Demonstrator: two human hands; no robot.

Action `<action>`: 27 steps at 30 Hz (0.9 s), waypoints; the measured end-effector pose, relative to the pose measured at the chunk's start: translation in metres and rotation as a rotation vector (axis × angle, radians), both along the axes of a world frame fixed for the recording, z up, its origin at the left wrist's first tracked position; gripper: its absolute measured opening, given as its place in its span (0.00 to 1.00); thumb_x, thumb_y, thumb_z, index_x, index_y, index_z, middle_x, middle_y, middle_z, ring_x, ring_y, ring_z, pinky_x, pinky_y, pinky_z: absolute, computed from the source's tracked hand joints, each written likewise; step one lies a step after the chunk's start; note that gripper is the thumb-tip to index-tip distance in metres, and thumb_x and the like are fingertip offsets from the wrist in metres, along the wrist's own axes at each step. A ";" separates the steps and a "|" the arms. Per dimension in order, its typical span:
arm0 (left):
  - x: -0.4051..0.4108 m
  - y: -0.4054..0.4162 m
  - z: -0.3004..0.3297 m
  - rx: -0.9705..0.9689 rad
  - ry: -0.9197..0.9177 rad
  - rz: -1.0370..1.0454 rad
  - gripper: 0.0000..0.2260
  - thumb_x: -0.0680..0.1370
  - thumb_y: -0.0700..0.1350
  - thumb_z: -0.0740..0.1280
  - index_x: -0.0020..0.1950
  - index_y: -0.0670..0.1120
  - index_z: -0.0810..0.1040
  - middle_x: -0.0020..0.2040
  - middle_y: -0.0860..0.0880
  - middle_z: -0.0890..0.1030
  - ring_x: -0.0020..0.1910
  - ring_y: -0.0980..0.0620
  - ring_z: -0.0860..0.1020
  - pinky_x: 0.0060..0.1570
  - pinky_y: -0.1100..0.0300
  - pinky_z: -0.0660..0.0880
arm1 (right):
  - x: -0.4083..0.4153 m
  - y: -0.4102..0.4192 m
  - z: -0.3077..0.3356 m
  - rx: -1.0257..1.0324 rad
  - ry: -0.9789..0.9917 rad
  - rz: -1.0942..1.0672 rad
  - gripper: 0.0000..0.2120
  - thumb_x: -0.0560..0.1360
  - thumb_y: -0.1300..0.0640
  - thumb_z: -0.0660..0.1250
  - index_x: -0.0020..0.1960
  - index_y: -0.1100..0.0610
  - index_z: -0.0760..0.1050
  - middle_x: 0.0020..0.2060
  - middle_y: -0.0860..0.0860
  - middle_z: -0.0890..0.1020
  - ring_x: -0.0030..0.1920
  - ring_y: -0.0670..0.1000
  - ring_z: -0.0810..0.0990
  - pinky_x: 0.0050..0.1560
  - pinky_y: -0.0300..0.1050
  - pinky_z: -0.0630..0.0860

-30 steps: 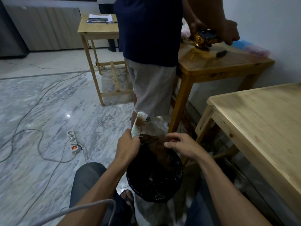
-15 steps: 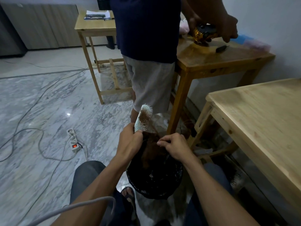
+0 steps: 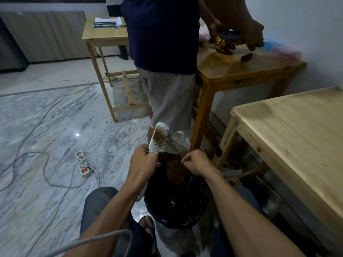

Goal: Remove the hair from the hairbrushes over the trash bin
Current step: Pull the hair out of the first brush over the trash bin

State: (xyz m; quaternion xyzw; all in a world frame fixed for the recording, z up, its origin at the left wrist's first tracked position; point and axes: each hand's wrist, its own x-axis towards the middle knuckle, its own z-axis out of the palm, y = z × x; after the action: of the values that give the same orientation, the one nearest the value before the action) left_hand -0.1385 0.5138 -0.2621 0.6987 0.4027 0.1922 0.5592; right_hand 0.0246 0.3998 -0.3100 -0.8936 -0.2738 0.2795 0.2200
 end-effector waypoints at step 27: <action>-0.007 -0.001 0.013 -0.153 -0.052 0.050 0.07 0.77 0.34 0.63 0.40 0.40 0.78 0.24 0.50 0.74 0.21 0.52 0.67 0.27 0.60 0.60 | -0.024 -0.017 -0.027 0.400 0.234 -0.132 0.06 0.76 0.55 0.77 0.51 0.54 0.89 0.35 0.44 0.87 0.38 0.39 0.85 0.48 0.38 0.79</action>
State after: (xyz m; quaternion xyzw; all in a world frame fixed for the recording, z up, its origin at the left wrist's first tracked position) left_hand -0.1456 0.5130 -0.2492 0.6386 0.4189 0.1927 0.6161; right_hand 0.0009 0.3831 -0.3373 -0.8097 -0.2375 0.3062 0.4407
